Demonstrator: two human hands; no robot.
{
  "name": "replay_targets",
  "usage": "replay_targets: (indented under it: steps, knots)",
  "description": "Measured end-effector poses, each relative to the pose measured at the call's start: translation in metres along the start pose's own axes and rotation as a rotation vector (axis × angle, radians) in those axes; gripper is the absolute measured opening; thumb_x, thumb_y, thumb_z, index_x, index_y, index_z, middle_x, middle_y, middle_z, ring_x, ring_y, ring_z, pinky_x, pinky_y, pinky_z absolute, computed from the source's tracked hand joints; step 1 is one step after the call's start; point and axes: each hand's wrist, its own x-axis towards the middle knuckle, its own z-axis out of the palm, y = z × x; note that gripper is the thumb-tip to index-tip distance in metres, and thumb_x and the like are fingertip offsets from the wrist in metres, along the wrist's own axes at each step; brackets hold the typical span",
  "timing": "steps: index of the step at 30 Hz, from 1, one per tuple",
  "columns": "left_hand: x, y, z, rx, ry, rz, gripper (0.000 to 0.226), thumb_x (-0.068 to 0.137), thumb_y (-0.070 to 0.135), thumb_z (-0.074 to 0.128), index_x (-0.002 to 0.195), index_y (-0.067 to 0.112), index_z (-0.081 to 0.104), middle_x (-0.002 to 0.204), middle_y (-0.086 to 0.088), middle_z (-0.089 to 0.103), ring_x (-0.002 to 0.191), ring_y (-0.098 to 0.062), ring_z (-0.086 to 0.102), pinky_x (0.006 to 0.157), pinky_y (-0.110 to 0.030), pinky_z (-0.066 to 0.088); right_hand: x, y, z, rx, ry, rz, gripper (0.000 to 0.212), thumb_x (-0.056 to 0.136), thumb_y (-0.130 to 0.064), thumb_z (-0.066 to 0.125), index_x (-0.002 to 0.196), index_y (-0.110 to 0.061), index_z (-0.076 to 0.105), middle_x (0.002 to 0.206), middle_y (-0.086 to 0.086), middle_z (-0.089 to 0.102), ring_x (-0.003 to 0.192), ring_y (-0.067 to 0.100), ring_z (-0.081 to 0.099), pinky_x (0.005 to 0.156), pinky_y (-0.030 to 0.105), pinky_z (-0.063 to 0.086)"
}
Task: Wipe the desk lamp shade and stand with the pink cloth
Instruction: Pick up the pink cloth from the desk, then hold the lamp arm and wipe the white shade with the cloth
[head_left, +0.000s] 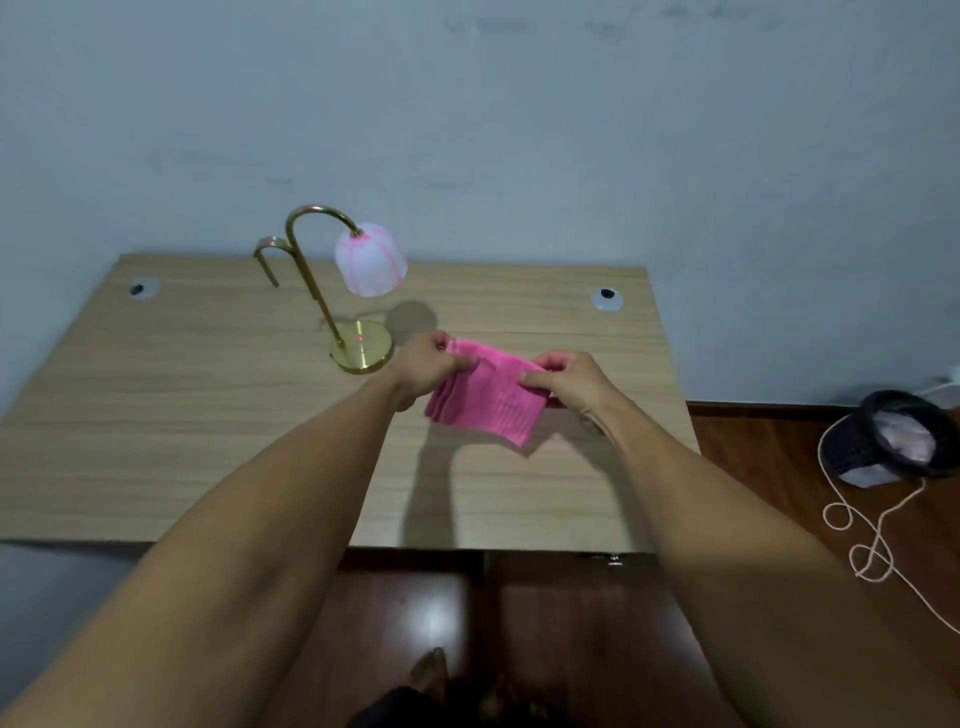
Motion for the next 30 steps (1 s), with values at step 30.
replay_targets:
  steps: [30]
  knots:
    - [0.028, 0.037, -0.258, 0.316, 0.399, 0.331, 0.043, 0.085, 0.029, 0.07, 0.126, 0.016, 0.066, 0.113, 0.0, 0.069, 0.107, -0.024, 0.066, 0.098, -0.042, 0.055, 0.045, -0.187, 0.124, 0.276, 0.477, -0.174, 0.022, 0.091, -0.003, 0.042, 0.089, -0.009, 0.063, 0.086, 0.013, 0.061, 0.083, 0.025, 0.062, 0.067, 0.035, 0.045]
